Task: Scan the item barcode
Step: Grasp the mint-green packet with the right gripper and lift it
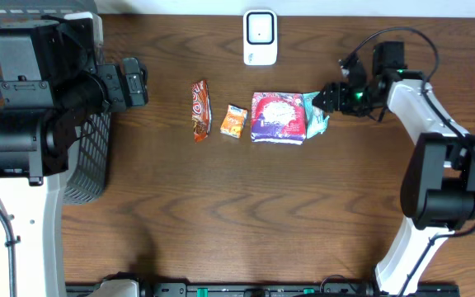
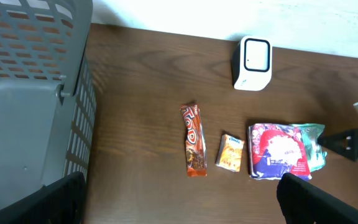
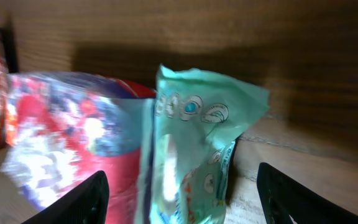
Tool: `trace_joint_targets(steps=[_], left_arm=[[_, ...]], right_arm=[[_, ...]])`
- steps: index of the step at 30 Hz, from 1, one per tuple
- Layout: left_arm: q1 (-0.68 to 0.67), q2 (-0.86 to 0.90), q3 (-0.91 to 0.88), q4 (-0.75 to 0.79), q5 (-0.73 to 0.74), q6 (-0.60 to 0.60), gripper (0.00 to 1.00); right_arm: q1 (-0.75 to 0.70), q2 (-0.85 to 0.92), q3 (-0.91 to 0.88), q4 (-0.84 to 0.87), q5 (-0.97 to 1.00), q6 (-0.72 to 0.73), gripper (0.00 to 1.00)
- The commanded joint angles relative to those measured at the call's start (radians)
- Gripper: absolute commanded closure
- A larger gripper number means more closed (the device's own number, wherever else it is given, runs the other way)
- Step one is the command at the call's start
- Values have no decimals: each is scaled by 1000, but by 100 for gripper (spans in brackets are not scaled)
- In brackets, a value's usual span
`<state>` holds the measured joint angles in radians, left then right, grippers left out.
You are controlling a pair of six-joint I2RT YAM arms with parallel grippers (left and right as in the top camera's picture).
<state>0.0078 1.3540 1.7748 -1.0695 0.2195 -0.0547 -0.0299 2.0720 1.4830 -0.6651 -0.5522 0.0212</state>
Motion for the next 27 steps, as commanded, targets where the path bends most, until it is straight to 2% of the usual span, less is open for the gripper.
trace_joint_targets(steps=[1,4,7,11,13,19,23,27], left_arm=[[4,-2,3,0,5,2,2],[4,-2,3,0,5,2,2],[4,-2,3,0,5,2,2],[4,-2,3,0,5,2,2],[4,-2,3,0,5,2,2],[4,-2,3,0,5,2,2],[4,-2,3,0,5,2,2],[4,-2,3,0,5,2,2]], right_arm=[[18,32,-1,-3,4,-19,28],[30,57,-1,-8,21,-19,31],[39,69,-1,-19,82,-19,43],[45,67,2,-29,101,-18,75],[45,67,2,-35,100,-15,99],[39,52,79,-149,98,57,99],[12,24,225,-304,74,252,99],[-12,13,371,-469,-115,428,98]])
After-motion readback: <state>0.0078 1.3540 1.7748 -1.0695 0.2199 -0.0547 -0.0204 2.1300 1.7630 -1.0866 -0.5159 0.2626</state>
